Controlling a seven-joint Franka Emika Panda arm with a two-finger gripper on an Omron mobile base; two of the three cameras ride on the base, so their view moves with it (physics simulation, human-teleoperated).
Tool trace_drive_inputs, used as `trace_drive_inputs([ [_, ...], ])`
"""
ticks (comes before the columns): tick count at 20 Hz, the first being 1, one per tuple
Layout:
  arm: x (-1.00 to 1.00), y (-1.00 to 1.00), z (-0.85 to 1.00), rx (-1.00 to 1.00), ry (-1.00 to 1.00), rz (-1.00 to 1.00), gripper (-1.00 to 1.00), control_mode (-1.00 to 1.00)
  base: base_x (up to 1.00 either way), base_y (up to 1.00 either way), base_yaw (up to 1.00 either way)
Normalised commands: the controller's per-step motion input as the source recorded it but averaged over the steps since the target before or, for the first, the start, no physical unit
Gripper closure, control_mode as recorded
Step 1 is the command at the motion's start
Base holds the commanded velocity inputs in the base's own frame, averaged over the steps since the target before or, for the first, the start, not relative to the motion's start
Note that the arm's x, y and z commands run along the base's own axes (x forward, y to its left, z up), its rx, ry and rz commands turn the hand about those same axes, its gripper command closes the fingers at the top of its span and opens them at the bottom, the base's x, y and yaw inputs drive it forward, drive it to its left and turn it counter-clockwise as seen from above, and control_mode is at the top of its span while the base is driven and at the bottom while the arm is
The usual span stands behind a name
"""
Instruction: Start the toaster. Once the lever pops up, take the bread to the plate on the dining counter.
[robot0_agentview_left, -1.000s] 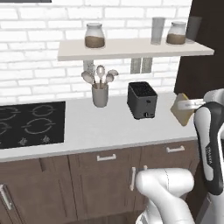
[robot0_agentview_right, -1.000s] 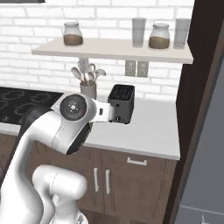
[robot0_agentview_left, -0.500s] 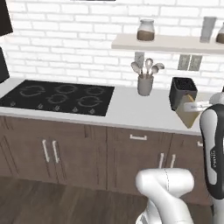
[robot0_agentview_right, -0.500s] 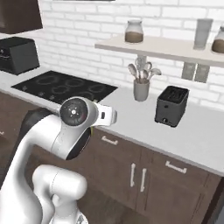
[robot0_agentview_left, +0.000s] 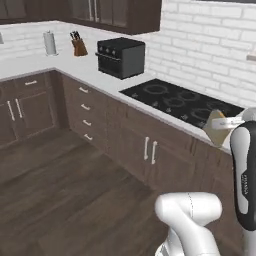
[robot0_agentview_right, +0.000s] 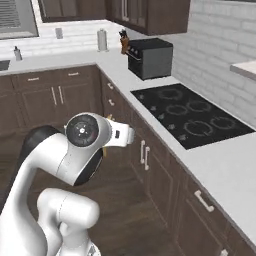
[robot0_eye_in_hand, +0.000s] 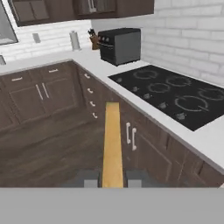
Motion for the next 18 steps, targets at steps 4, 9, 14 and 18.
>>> trace_drive_inputs([
  [4,0.0,0.0,0.0,0.0,0.0,0.0,1.0,1.0,0.0,0.01,1.0],
  [9,0.0,0.0,0.0,0.0,0.0,0.0,1.0,1.0,-0.03,0.05,1.0],
  [14,0.0,0.0,0.0,0.0,0.0,0.0,1.0,1.0,-0.13,0.01,1.0],
  [18,0.0,0.0,0.0,0.0,0.0,0.0,1.0,1.0,-0.26,0.09,0.95],
])
